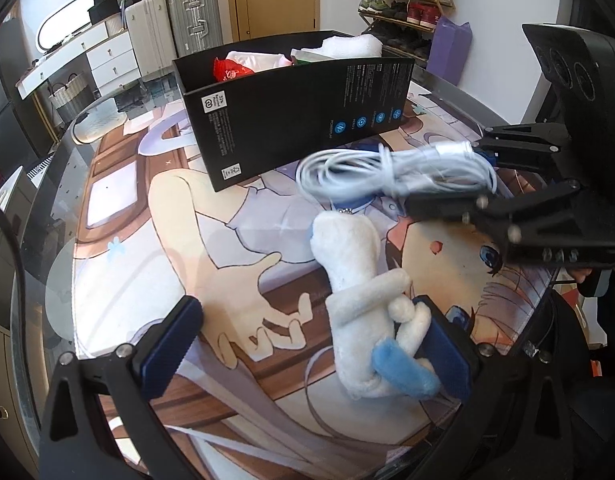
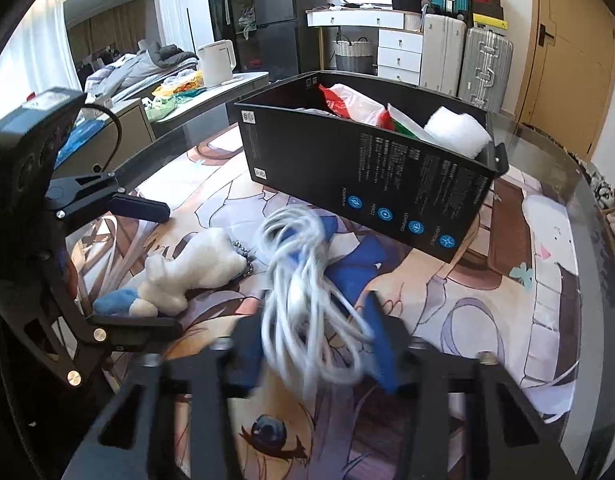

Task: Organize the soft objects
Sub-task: 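Grasp the coiled white cable with the right tool while the left tool grasps the white plush toy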

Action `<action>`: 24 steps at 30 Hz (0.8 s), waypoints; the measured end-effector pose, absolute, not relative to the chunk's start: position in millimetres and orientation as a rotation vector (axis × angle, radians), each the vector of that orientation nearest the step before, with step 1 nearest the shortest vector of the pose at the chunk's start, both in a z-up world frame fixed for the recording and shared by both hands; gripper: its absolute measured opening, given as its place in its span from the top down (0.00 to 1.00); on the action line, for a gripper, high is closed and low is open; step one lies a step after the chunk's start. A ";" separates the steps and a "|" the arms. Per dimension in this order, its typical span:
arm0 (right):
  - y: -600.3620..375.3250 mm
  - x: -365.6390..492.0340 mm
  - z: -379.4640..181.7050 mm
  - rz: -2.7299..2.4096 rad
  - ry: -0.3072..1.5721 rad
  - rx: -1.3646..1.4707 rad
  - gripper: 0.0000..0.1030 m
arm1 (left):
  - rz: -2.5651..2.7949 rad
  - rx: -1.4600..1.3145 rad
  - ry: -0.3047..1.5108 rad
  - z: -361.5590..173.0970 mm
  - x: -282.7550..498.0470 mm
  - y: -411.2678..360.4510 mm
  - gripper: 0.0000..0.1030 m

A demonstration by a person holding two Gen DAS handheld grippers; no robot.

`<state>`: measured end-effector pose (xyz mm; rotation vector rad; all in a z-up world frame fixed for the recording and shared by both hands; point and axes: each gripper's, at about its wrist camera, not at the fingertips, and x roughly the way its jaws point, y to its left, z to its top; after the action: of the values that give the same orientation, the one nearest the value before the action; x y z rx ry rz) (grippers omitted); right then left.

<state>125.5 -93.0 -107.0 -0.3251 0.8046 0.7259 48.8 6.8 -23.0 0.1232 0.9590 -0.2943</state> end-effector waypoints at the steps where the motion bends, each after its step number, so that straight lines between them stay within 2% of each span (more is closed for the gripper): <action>1: -94.9 126.1 -106.1 0.724 0.802 -0.324 0.71 | -0.298 0.123 0.957 -23.0 48.3 6.7 0.02; 3: -98.2 125.8 -105.1 0.727 0.802 -0.318 0.71 | -0.308 0.125 0.948 -21.9 46.3 6.6 0.07; 6: -101.2 125.3 -102.9 0.731 0.799 -0.303 0.71 | -0.328 0.130 0.930 -18.7 43.4 4.7 0.23; 8: -102.3 123.8 -100.9 0.730 0.792 -0.305 0.71 | -0.348 0.131 0.915 -16.3 41.2 4.1 0.45; 9: -102.9 123.5 -100.0 0.732 0.791 -0.302 0.71 | -0.360 0.125 0.912 -14.9 40.1 4.1 0.51; 10: -103.5 122.7 -99.9 0.734 0.789 -0.303 0.71 | -0.375 0.116 0.910 -13.6 39.3 4.3 0.62; 11: -103.4 121.6 -99.4 0.739 0.787 -0.309 0.71 | -0.385 0.110 0.909 -12.5 38.8 4.4 0.67; 17: -100.2 117.9 -103.1 0.778 0.798 -0.326 0.67 | -0.362 0.088 0.887 -7.0 39.3 10.7 0.68; 24: -90.5 116.7 -106.5 0.790 0.799 -0.333 0.51 | -0.353 0.057 0.860 0.1 38.5 17.8 0.68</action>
<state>116.7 -90.5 -106.5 -0.3326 0.7990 0.7903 38.5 17.8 0.1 0.0566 0.8597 -0.3526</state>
